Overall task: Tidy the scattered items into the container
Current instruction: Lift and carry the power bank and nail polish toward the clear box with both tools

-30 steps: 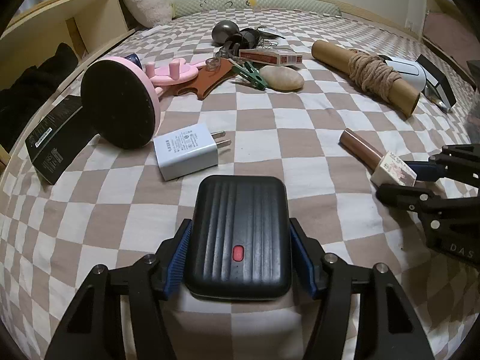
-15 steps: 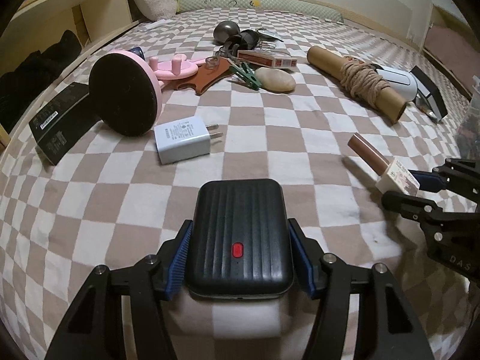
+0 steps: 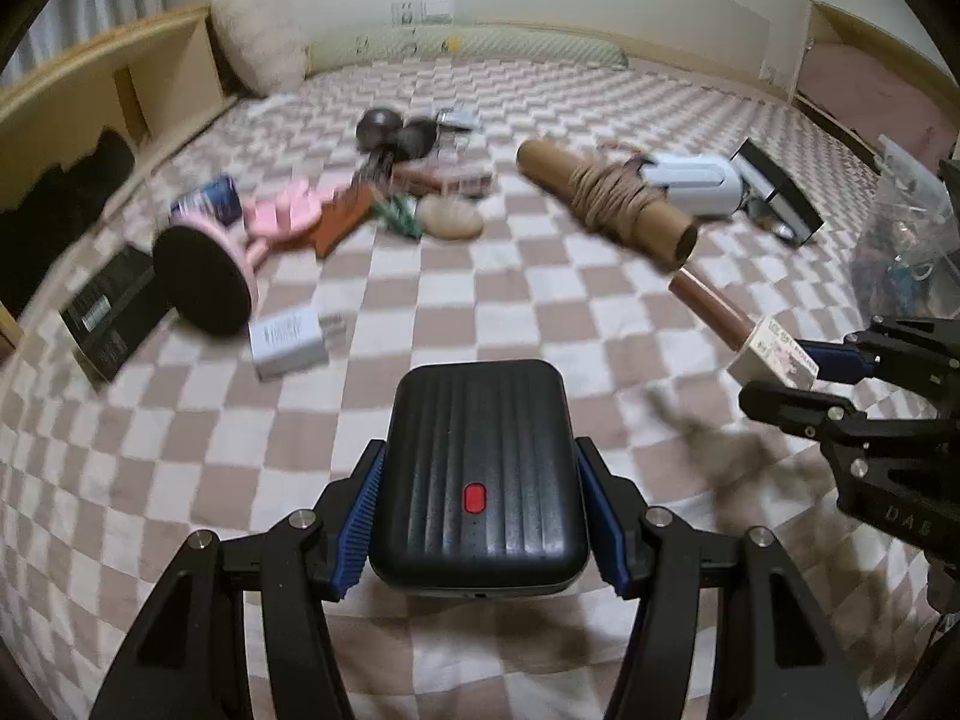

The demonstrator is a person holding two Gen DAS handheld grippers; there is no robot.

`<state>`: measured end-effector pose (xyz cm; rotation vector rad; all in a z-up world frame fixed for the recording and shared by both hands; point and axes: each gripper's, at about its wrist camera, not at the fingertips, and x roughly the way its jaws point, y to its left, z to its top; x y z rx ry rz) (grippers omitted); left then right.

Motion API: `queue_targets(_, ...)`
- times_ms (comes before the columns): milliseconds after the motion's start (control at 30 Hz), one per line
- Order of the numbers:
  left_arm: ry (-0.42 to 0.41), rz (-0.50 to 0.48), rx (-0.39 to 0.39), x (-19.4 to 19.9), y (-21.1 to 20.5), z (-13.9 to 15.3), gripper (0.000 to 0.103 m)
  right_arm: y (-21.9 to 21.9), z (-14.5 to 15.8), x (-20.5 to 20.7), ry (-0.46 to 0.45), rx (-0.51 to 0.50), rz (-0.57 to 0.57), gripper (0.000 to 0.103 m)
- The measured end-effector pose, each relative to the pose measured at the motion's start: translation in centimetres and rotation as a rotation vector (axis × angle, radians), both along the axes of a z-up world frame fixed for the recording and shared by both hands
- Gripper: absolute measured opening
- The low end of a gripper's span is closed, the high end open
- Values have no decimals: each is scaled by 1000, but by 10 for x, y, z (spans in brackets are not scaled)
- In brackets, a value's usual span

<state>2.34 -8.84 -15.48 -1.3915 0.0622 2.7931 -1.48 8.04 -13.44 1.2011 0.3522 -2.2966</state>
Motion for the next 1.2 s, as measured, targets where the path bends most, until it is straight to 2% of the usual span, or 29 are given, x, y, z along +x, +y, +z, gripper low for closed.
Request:
queue_targets(200,80,-28,-24,0,24,53,60,31,53,1,87,-37,-66,31)
queue_targets(467,180,-91,-18,-5,69,126,60,80,119,7,195,-58,-165,31)
queue_targets(767,282,-183,-35,-9,126,193,60,136,173,18,300,-78,-268,31)
queue_targets(1000,321,-258,-25,-15,178,218,60,193,196,34,354,-90,-374,31)
queue_targets(1200,311,-347,-18,-22,240,218,60,252,190,41,340,-106,-494,31)
